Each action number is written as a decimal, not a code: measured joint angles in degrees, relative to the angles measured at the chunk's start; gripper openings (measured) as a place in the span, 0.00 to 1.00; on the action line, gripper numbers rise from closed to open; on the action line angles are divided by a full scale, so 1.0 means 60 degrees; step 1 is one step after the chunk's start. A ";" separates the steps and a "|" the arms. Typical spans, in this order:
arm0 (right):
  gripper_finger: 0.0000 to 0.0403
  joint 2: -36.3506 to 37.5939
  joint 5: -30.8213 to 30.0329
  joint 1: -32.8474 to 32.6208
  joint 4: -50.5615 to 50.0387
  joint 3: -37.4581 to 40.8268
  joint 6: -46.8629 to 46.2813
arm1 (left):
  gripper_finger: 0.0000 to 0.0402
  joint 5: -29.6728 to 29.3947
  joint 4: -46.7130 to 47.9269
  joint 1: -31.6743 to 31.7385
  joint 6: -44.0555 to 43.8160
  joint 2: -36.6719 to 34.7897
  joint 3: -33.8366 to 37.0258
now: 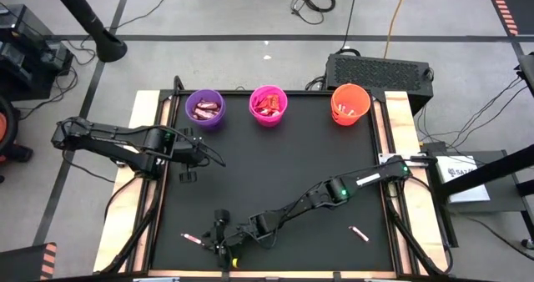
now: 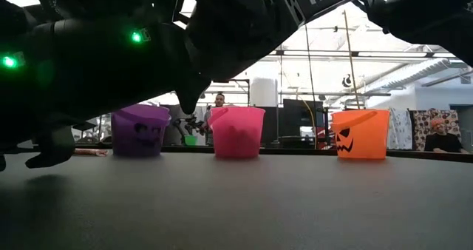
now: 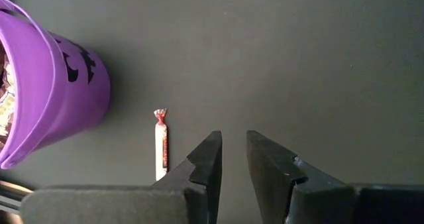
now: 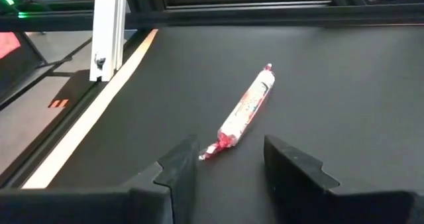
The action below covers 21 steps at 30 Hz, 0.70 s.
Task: Sort candy by brand, put in halloween buckets
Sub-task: Put the white candy into the orange bucket
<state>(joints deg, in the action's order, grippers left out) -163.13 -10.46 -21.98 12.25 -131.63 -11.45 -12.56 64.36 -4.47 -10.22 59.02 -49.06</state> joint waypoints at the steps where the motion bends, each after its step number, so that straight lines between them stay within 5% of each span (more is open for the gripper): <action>1: 0.40 0.0000 0.0000 0.0008 -0.0034 0.0000 -0.0018 | 0.20 0.0000 0.0000 0.0000 0.0004 0.0000 0.0000; 11: 0.34 -0.0102 0.0264 0.0233 0.0042 -0.0018 -0.0600 | 0.20 0.0007 -0.0002 -0.0002 0.0007 0.0000 0.0000; 21: 0.11 -0.0100 0.0329 0.0312 -0.0111 -0.0028 -0.0689 | 0.20 0.0011 -0.0004 0.0000 0.0007 0.0000 0.0004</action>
<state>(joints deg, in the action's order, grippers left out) -163.73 -8.49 -20.11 11.58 -131.80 -15.58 -12.49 64.34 -4.47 -10.17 59.02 -49.04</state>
